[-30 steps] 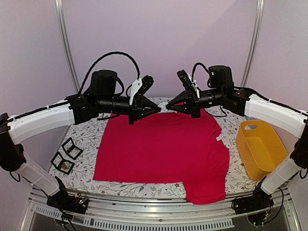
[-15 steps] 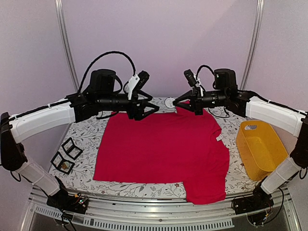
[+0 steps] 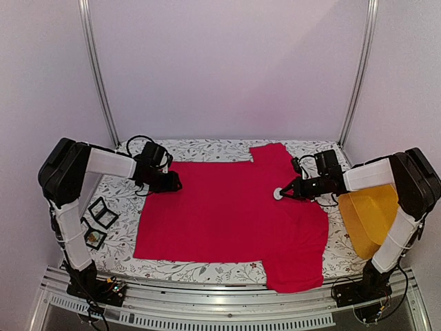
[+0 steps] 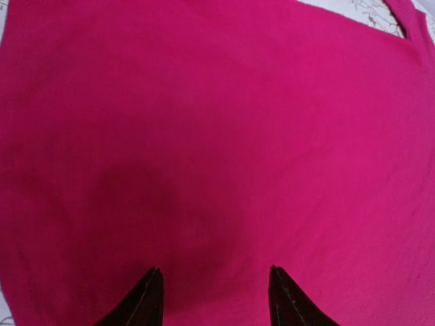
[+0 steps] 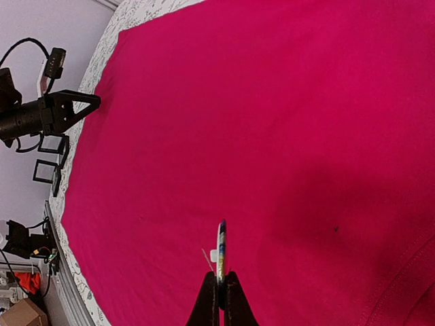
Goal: Pin the brooch onto the clothing
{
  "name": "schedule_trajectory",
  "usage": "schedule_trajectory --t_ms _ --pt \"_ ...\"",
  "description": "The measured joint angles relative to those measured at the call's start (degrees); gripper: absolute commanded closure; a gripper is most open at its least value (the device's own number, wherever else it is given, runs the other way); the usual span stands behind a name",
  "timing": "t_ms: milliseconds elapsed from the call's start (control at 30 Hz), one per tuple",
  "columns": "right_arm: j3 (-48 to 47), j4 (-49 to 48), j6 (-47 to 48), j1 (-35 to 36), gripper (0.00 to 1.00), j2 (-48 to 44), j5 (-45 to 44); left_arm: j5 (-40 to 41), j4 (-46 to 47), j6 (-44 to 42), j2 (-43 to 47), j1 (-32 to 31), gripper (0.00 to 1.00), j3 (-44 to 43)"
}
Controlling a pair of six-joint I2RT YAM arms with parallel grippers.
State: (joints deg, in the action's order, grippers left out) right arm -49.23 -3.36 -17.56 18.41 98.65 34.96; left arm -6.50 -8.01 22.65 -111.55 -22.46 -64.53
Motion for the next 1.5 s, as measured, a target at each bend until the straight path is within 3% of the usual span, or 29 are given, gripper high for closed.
schedule_trajectory --t_ms 533,700,767,867,967,1067,1233,1367,1500 --pt "-1.53 -9.97 -2.78 -1.95 1.0 9.46 -0.22 12.17 1.73 3.93 -3.52 6.47 0.45 -3.06" --pt "-2.32 -11.21 -1.05 -1.95 1.0 8.17 -0.13 13.79 2.64 -1.46 -3.45 6.19 0.38 -4.48" --pt "-0.44 -11.78 0.04 -1.95 1.0 5.42 -0.96 11.98 6.32 -8.04 -2.29 2.58 0.31 -3.58" --pt "3.41 -13.07 1.55 -1.95 1.0 -0.13 -2.56 3.04 10.64 -19.43 -0.28 -8.11 0.21 -3.72" --pt "5.9 -14.08 2.6 -1.95 1.0 -3.63 -3.58 -6.19 12.17 -28.44 -1.42 -20.26 0.17 -8.13" --pt "6.93 -14.69 3.19 -1.95 1.0 -3.93 -3.65 -10.93 12.2 -34.51 -5.01 -27.19 0.17 -13.42" --pt "7.69 -14.73 3.43 -1.95 1.0 -3.93 -3.41 -13.86 9.05 -41.99 -12.83 -30.45 0.21 -19.41" --pt "8.24 -15.43 3.52 -1.95 1.0 -3.93 -3.15 -13.42 5.95 -44.54 -18.43 -30.91 0.37 -21.57" --pt "9.84 -16.06 3.54 -1.95 1.0 -4.22 -2.67 -12.96 4.31 -44.72 -19.87 -31.06 0.41 -23.61"
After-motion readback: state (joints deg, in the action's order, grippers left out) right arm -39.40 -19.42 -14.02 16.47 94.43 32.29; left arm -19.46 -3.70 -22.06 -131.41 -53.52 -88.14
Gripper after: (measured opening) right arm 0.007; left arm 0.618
